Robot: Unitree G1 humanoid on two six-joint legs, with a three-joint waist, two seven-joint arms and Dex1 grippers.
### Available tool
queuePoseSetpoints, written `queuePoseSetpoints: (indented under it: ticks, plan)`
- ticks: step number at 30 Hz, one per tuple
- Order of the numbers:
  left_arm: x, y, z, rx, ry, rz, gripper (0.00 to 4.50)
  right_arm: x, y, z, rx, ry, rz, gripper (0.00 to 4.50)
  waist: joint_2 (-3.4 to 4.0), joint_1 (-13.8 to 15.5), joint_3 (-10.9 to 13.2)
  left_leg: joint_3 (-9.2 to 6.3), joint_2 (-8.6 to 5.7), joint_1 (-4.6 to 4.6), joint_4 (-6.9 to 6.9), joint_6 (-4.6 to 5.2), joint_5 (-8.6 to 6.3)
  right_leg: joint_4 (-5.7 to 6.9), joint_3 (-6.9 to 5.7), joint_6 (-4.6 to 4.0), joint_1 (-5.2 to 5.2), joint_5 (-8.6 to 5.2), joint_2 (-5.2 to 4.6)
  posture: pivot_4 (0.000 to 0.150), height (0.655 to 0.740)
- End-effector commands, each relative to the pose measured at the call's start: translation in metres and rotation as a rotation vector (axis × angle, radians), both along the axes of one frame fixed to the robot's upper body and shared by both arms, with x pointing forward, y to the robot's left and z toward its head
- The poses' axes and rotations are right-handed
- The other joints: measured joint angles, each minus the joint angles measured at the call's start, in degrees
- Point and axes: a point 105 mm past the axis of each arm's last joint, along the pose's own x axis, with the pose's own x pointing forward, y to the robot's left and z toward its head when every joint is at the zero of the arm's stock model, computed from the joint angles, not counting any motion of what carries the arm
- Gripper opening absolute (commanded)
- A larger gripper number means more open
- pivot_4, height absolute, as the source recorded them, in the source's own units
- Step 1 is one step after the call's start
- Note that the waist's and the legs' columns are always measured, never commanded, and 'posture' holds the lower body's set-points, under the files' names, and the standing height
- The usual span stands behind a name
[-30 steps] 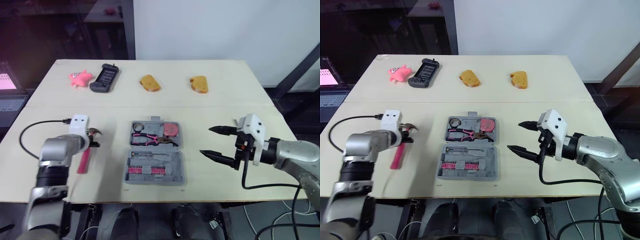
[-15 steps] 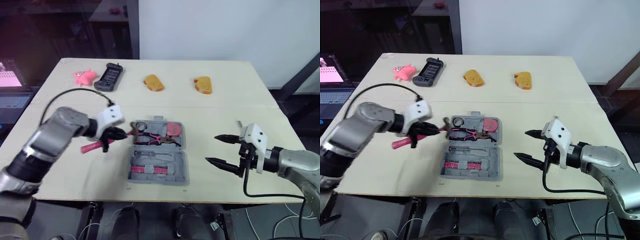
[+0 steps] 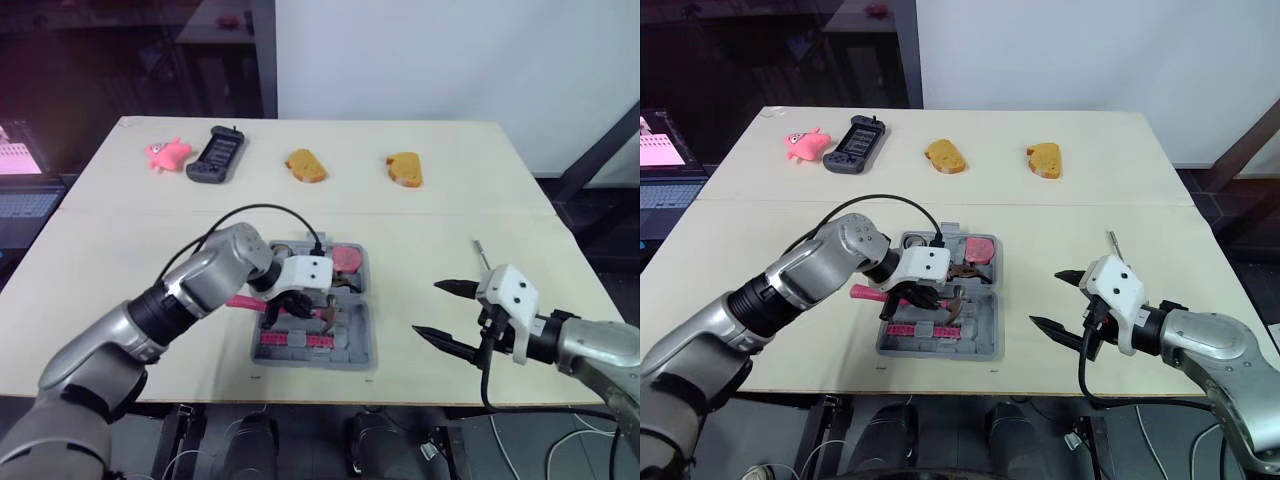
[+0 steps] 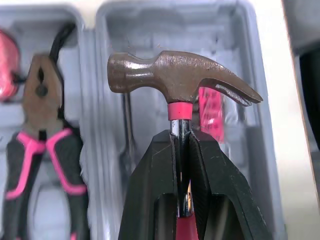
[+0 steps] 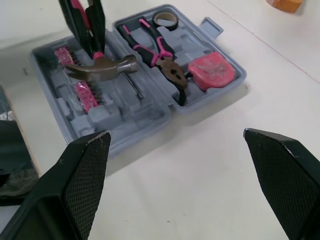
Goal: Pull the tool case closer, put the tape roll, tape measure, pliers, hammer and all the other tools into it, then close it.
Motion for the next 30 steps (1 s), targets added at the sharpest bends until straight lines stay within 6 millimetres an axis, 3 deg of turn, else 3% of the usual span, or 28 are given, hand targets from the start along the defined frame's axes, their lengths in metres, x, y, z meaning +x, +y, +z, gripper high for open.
queuePoseSetpoints:
  ticks: [1, 6, 30]
  plan:
    - [0.0, -0.016, 0.007, 0.021, -0.04, -0.021, 0.07, -0.001, 0.005, 0.006, 0.012, -0.047, -0.006, 4.5, 0.0, -0.1, 0.0, 0.0, 0.0, 0.0, 0.0, 0.0, 0.0, 0.0, 0.04, 0.01, -0.01, -0.01, 0.01, 0.15, 0.74]
    - [0.0, -0.031, 0.006, 0.039, -0.096, -0.066, 0.07, -0.002, 0.009, 0.003, 0.029, -0.048, -0.023, 4.5, 0.02, -0.2, 0.0, -0.01, 0.0, 0.01, -0.02, 0.0, 0.0, 0.01, 0.1, 0.02, -0.03, -0.01, 0.07, 0.15, 0.74]
    - [-0.002, -0.048, -0.035, 0.046, -0.075, -0.017, 0.07, -0.001, 0.011, 0.011, 0.03, -0.077, -0.025, 4.5, 0.04, -0.1, 0.0, 0.0, -0.01, 0.03, 0.0, 0.0, 0.0, 0.03, 0.21, 0.02, -0.01, -0.01, 0.1, 0.15, 0.74]
